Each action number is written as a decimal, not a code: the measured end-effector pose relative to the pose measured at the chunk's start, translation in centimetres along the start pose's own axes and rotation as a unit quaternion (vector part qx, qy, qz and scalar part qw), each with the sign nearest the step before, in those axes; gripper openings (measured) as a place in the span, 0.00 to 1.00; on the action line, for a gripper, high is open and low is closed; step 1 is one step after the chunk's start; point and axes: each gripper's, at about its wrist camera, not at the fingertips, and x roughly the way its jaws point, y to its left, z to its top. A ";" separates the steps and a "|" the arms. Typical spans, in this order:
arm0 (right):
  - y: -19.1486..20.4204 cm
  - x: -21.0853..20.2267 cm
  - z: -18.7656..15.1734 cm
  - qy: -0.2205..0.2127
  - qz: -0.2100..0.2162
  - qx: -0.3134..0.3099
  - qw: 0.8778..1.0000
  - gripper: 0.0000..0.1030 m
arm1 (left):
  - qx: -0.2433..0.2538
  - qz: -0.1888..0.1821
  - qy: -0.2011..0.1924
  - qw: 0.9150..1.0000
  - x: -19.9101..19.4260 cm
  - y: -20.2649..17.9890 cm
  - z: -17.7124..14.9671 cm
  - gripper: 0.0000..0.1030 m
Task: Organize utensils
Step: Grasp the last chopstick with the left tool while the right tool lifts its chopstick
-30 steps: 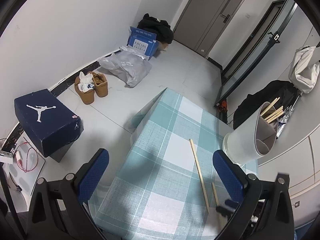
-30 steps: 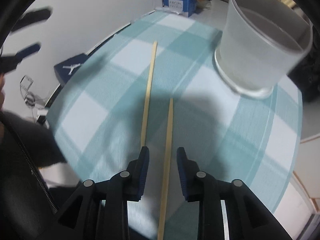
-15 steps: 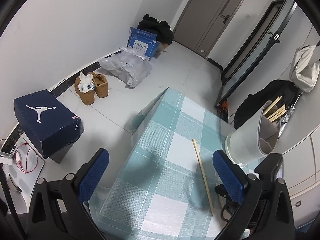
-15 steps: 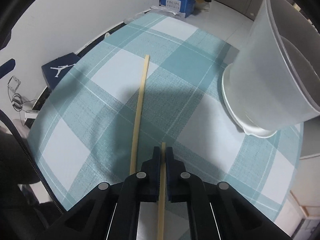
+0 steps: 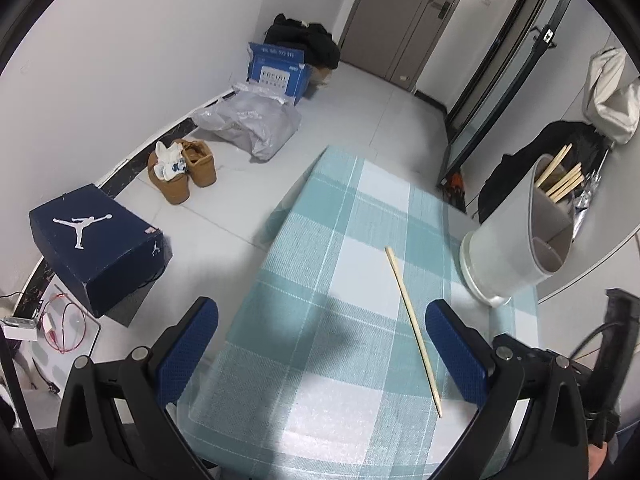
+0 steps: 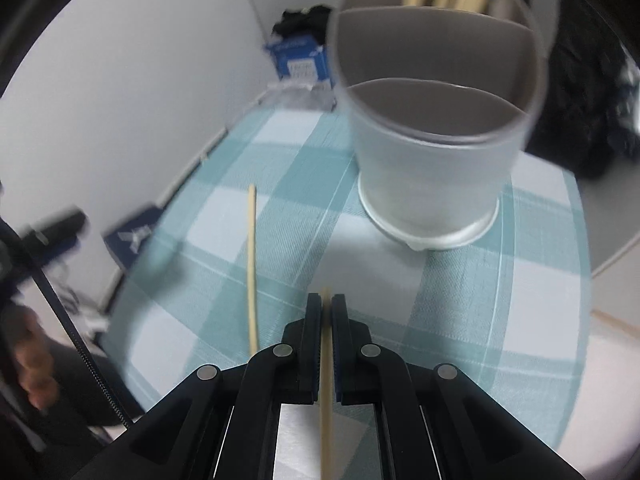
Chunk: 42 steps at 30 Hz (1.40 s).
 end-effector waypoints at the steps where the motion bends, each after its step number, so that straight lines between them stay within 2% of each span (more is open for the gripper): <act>1: -0.5 -0.4 -0.1 -0.008 0.008 0.013 1.000 0.04 | 0.000 0.001 0.004 1.000 0.2 -0.3 -0.1 0.99; 6: -3.1 -2.1 -0.4 -0.049 0.065 0.103 0.991 0.04 | 0.039 0.021 0.018 0.999 1.5 -2.8 -0.8 0.99; 11: -5.2 -3.4 -0.2 -0.074 0.073 0.129 0.986 0.04 | 0.068 0.024 0.028 0.997 2.7 -4.7 -1.6 0.99; 13: -6.2 -3.8 -0.3 -0.084 0.071 0.141 0.984 0.04 | 0.065 0.026 0.034 0.997 3.3 -5.0 -1.6 0.99; 16: -7.4 -4.9 -0.6 -0.099 0.069 0.143 0.982 0.04 | 0.065 0.048 0.052 0.995 4.2 -5.1 -1.6 0.99; 18: -8.2 -5.7 -0.7 -0.113 0.059 0.144 0.981 0.04 | 0.054 0.046 0.068 0.995 4.7 -5.0 -1.5 0.98; 21: -10.1 -6.6 -1.1 -0.123 0.073 0.175 0.974 0.04 | 0.034 0.042 0.095 0.994 5.6 -4.6 -1.1 0.98; 26: -11.0 -7.2 -0.9 -0.132 0.082 0.186 0.970 0.04 | 0.032 0.052 0.108 0.992 7.1 -5.2 0.0 0.98; 27: -11.0 -7.7 -0.8 -0.140 0.082 0.182 0.970 0.04 | 0.034 0.043 0.118 0.992 7.6 -5.5 0.3 0.98; 29: -10.6 -8.1 -0.8 -0.155 0.076 0.177 0.969 0.04 | 0.033 0.049 0.127 0.990 8.4 -6.1 0.7 0.97; 35: -11.0 -9.8 -0.6 -0.184 0.088 0.184 0.961 0.04 | 0.060 0.082 0.135 0.986 10.4 -7.9 1.9 0.89; 38: -10.9 -10.2 -0.6 -0.189 0.090 0.179 0.961 0.04 | 0.065 0.095 0.142 0.983 11.2 -7.8 2.2 0.75; 41: -11.1 -10.1 -0.6 -0.185 0.092 0.180 0.962 0.04 | 0.074 0.108 0.133 0.982 11.3 -7.8 2.5 0.69; 42: -11.2 -10.1 -0.7 -0.184 0.092 0.182 0.962 0.04 | 0.075 0.103 0.132 0.983 11.1 -7.9 2.5 0.62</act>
